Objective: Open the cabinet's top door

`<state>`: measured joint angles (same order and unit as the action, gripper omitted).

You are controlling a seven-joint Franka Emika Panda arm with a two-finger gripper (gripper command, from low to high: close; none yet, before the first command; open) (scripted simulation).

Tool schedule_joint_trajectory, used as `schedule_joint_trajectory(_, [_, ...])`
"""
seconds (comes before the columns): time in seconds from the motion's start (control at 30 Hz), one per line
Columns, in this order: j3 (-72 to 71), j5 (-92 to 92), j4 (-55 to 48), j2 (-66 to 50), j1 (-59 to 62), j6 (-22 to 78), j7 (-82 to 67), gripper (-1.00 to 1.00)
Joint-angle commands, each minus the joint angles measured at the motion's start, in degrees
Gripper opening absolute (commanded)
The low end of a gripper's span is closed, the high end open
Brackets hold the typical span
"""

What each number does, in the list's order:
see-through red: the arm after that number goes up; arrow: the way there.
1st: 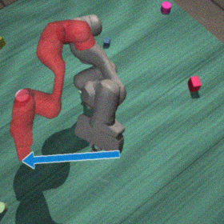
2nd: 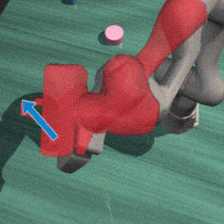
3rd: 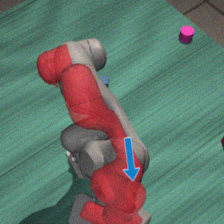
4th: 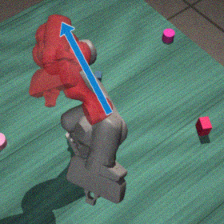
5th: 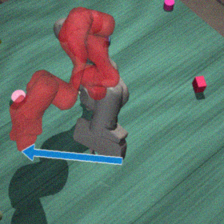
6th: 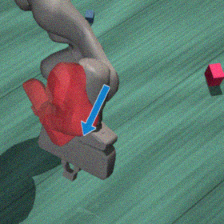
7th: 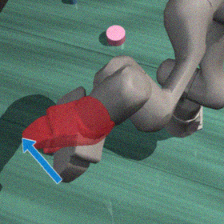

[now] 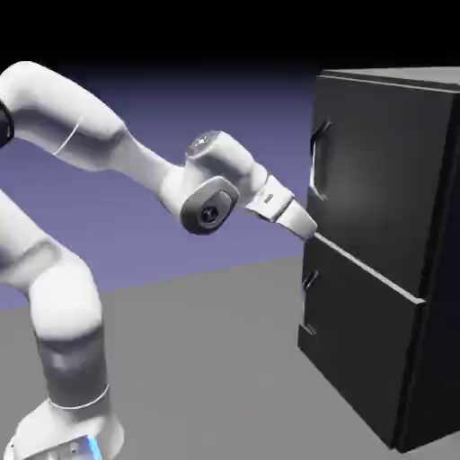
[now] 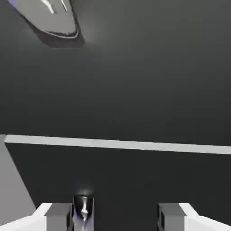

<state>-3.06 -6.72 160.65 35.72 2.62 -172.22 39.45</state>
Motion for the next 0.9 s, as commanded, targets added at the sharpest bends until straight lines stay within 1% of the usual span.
schedule_joint_trajectory(0.0, [-1.14, -2.50, -0.13, 1.13, 1.23, 0.66, -1.11, 0.00])
schedule_joint_trajectory(0.87, [-30.61, -67.29, -3.56, 30.59, 33.07, 17.84, -30.06, 0.00])
